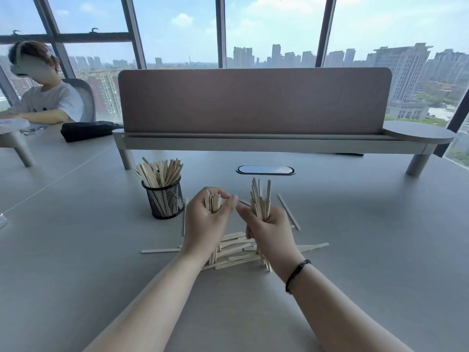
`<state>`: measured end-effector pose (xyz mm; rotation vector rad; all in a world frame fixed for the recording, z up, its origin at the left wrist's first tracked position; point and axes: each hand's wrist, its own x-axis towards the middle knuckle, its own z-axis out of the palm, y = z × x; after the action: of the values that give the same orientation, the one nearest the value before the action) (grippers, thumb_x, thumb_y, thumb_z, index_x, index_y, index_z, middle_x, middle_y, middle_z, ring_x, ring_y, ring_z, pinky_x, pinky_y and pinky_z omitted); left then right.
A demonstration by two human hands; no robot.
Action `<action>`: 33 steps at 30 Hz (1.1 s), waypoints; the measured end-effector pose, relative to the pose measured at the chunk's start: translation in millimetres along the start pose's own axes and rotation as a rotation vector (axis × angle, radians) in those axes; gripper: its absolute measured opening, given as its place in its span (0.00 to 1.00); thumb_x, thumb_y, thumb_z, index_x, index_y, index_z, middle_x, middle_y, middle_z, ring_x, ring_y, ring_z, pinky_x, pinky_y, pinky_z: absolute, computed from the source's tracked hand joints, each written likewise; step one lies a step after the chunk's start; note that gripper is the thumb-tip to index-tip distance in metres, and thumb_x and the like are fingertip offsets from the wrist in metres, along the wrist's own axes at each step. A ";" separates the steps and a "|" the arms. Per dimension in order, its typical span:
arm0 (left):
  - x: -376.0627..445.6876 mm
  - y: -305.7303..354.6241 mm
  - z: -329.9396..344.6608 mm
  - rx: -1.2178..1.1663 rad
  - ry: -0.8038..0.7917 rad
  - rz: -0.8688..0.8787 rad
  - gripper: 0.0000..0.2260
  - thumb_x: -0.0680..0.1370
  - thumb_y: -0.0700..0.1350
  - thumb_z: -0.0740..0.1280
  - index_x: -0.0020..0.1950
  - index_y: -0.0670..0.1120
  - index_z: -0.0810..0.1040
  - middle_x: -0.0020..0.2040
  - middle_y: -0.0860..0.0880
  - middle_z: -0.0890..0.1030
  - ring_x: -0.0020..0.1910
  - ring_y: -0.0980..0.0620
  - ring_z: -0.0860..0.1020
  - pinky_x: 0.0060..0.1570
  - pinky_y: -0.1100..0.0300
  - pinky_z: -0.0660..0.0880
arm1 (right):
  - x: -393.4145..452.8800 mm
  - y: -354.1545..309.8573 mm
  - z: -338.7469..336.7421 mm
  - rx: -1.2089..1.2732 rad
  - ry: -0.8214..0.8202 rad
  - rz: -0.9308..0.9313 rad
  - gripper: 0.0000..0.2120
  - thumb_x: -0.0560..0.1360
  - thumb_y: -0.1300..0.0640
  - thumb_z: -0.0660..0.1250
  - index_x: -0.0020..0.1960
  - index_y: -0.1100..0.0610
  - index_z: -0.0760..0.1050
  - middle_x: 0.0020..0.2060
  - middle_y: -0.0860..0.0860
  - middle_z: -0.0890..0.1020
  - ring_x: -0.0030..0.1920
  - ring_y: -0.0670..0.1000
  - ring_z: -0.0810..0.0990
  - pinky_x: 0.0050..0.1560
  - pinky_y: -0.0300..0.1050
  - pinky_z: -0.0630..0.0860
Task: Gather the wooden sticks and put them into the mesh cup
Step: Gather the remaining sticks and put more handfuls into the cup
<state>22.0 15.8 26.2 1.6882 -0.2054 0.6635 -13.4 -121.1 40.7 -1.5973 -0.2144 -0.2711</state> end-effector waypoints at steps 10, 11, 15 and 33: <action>-2.4 18.2 -4.6 -0.093 0.076 0.011 0.22 0.70 0.56 0.77 0.34 0.43 0.71 0.24 0.37 0.72 0.22 0.46 0.71 0.28 0.55 0.69 | 4.3 4.1 -2.5 0.028 0.057 -0.029 0.28 0.77 0.51 0.71 0.33 0.70 0.63 0.26 0.69 0.67 0.25 0.54 0.69 0.30 0.47 0.69; -2.5 17.2 -4.1 -0.093 0.067 0.008 0.20 0.71 0.52 0.77 0.34 0.41 0.71 0.24 0.37 0.73 0.22 0.47 0.72 0.28 0.57 0.69 | 3.5 3.3 -3.0 0.031 0.054 -0.035 0.27 0.76 0.52 0.72 0.33 0.70 0.63 0.27 0.70 0.67 0.25 0.54 0.69 0.30 0.47 0.69; -3.5 12.7 -2.2 -0.056 0.007 -0.012 0.19 0.74 0.44 0.77 0.34 0.35 0.71 0.27 0.31 0.72 0.22 0.42 0.74 0.27 0.62 0.71 | 2.6 -0.3 -5.0 0.046 0.045 -0.039 0.26 0.75 0.56 0.74 0.32 0.71 0.64 0.26 0.71 0.66 0.25 0.54 0.69 0.31 0.46 0.68; 3.6 24.8 -14.1 -0.197 0.056 -0.204 0.29 0.81 0.57 0.64 0.22 0.46 0.65 0.20 0.47 0.67 0.20 0.47 0.67 0.27 0.59 0.65 | 11.5 -19.9 2.6 0.260 0.023 0.155 0.31 0.81 0.53 0.65 0.21 0.50 0.56 0.18 0.47 0.58 0.22 0.48 0.54 0.28 0.41 0.53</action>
<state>8.6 24.1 50.3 1.4763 -0.0553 0.5200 -8.3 -117.9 63.1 -1.3445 -0.1025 -0.1347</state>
